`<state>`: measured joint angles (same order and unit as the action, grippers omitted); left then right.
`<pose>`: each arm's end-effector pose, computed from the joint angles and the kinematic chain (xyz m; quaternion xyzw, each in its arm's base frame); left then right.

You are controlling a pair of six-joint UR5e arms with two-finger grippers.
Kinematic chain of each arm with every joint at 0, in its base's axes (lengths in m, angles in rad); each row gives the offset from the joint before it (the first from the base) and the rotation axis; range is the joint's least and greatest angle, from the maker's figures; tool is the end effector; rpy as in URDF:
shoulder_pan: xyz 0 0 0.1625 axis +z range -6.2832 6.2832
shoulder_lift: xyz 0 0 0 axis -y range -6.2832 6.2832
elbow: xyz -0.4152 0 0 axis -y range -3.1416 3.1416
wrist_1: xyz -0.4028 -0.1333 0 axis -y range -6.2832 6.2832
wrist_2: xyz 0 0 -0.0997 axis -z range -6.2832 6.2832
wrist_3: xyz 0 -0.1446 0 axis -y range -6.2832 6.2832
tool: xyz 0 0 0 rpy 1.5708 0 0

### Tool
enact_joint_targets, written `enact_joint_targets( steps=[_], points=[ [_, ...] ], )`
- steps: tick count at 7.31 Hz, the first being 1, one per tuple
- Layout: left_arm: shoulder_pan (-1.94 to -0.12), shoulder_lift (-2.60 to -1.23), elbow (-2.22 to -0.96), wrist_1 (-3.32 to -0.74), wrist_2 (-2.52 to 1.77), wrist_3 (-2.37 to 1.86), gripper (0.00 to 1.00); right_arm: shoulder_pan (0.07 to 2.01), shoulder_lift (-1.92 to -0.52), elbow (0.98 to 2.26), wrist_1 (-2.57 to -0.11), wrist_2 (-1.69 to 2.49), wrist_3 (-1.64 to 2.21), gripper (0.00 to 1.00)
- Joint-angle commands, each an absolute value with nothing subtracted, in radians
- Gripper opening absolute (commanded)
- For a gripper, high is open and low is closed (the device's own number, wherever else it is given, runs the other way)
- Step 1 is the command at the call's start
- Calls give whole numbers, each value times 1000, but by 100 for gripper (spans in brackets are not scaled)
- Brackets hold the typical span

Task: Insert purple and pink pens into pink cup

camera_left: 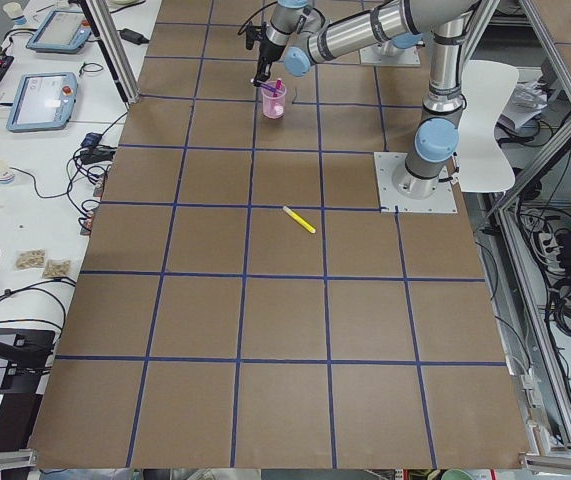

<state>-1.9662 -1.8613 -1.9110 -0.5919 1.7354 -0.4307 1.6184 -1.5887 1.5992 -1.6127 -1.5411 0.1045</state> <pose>-0.3271 -0.4991 0.2227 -0.0316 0.9811 -0.1906 0.0049 0.1612 -0.4924 0.4321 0.0282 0.9994 -0.0145 0.0160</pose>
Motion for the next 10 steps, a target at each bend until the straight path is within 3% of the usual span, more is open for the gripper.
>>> enact_joint_targets(
  steps=[1,3,4,5,8,10],
  points=[
    [-1967,-1871,-1910,-591,1735,-431,36,1618,-1589,1600,-1614,-1540,104,100],
    [-1965,-1871,-1904,-591,1735,-431,61,1618,-1588,1600,-1615,-1540,106,100],
    [-1967,-1871,-1904,-591,1736,-431,81,1618,-1588,1600,-1615,-1540,106,100],
    [-1967,-1871,-1902,-591,1736,-431,91,1618,-1588,1600,-1617,-1539,107,100],
    [-1954,-1855,-1869,-584,1735,-416,100,1618,-1588,1598,-1620,-1540,107,100],
    [-1907,-1827,-1745,-842,1732,-410,100,1618,-1586,1594,-1623,-1543,109,100]
  ],
)
